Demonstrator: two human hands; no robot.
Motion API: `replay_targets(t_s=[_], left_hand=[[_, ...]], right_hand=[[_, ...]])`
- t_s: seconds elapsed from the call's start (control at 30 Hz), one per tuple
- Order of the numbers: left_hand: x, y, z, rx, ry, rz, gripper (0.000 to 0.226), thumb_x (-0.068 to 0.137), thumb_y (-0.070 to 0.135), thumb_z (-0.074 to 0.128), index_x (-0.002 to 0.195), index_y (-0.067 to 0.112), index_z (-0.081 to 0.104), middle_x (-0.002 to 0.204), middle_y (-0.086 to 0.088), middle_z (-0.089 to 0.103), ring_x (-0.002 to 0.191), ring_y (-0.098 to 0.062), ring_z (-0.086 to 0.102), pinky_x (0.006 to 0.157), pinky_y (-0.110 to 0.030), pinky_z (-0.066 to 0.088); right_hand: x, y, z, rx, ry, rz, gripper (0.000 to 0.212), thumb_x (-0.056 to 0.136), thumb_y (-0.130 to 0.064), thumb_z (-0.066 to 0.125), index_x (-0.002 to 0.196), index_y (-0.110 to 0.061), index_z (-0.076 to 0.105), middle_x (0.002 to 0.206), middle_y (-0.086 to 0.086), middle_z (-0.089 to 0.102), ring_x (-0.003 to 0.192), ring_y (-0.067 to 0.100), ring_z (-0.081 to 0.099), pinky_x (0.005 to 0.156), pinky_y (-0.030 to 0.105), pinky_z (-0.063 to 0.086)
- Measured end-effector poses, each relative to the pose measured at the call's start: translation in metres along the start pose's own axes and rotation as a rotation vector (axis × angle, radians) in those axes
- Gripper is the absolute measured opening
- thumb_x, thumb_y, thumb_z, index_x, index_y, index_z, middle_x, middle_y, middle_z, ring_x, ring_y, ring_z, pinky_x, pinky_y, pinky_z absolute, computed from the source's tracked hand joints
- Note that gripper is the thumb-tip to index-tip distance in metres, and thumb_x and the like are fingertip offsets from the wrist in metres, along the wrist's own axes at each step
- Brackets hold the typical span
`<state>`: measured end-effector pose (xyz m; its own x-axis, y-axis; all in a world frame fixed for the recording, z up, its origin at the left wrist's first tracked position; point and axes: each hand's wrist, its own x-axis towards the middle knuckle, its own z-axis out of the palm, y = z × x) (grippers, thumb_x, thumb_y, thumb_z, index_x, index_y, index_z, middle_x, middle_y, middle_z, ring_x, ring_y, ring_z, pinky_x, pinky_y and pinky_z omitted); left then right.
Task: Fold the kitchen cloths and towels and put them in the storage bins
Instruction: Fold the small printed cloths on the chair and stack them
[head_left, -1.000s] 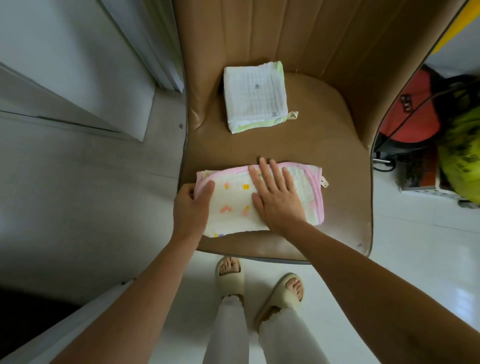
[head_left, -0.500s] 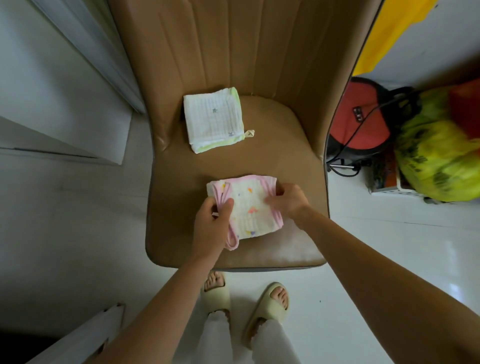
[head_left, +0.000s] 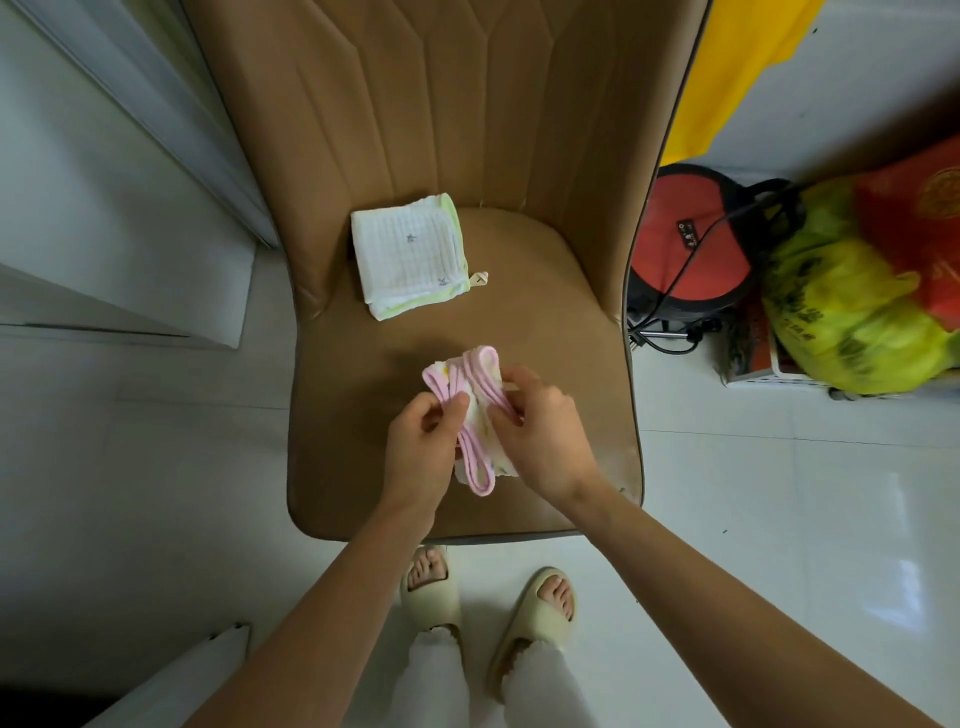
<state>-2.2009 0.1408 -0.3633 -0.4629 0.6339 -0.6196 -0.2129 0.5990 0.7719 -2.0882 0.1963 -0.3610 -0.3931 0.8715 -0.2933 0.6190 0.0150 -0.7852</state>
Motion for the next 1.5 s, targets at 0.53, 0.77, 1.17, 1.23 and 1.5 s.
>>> replay_targets(t_s=[0.53,0.77,1.17,1.23,1.5], left_hand=[[-0.017,0.03,-0.017,-0.23,0.032,-0.166,0.028,0.089,0.031,0.064,0.114,0.021,0.06,0.105,-0.004,0.069,0.094,-0.023,0.067,0.085,-0.042,0.055],[0.025,0.037,-0.084,-0.227,0.051,-0.201,0.037,0.089,0.036,0.062,0.121,0.018,0.058,0.114,-0.002,0.069,0.103,-0.025,0.065,0.09,-0.044,0.052],[0.104,0.057,-0.152,-0.148,-0.29,-0.295,0.048,0.079,0.045,0.067,0.119,0.02,0.059,0.108,-0.001,0.072,0.1,-0.021,0.068,0.095,-0.047,0.051],[0.113,0.063,-0.158,-0.173,-0.341,-0.296,0.05,0.077,0.044,0.063,0.121,0.02,0.058,0.11,-0.001,0.071,0.101,-0.02,0.068,0.093,-0.044,0.052],[0.124,0.071,-0.161,-0.438,-0.501,-0.395,0.045,0.088,0.044,0.05,0.124,0.019,0.058,0.115,-0.008,0.069,0.103,-0.023,0.067,0.079,-0.036,0.056]], right_hand=[[-0.02,-0.039,-0.004,0.63,-0.55,0.233,0.041,0.093,0.008,0.04,0.123,-0.009,0.061,0.123,0.0,0.062,0.11,0.007,0.058,0.097,0.025,0.048],[0.042,-0.043,-0.016,0.616,-0.015,0.52,0.015,0.092,-0.007,0.054,0.085,-0.009,0.067,0.089,0.013,0.068,0.079,0.019,0.063,0.081,0.031,0.053],[0.237,-0.031,0.046,0.243,-0.024,0.592,0.093,0.045,-0.059,0.086,0.12,-0.014,0.055,0.111,-0.001,0.063,0.097,0.017,0.061,0.059,0.023,0.049],[0.248,-0.027,0.052,0.251,-0.05,0.618,0.088,0.046,-0.049,0.09,0.119,-0.013,0.056,0.111,0.004,0.064,0.097,0.022,0.064,0.063,0.029,0.055],[0.19,-0.026,0.062,0.581,-0.302,0.499,0.043,0.069,-0.016,0.077,0.11,-0.007,0.064,0.081,0.0,0.075,0.072,0.015,0.07,0.054,0.026,0.054]])
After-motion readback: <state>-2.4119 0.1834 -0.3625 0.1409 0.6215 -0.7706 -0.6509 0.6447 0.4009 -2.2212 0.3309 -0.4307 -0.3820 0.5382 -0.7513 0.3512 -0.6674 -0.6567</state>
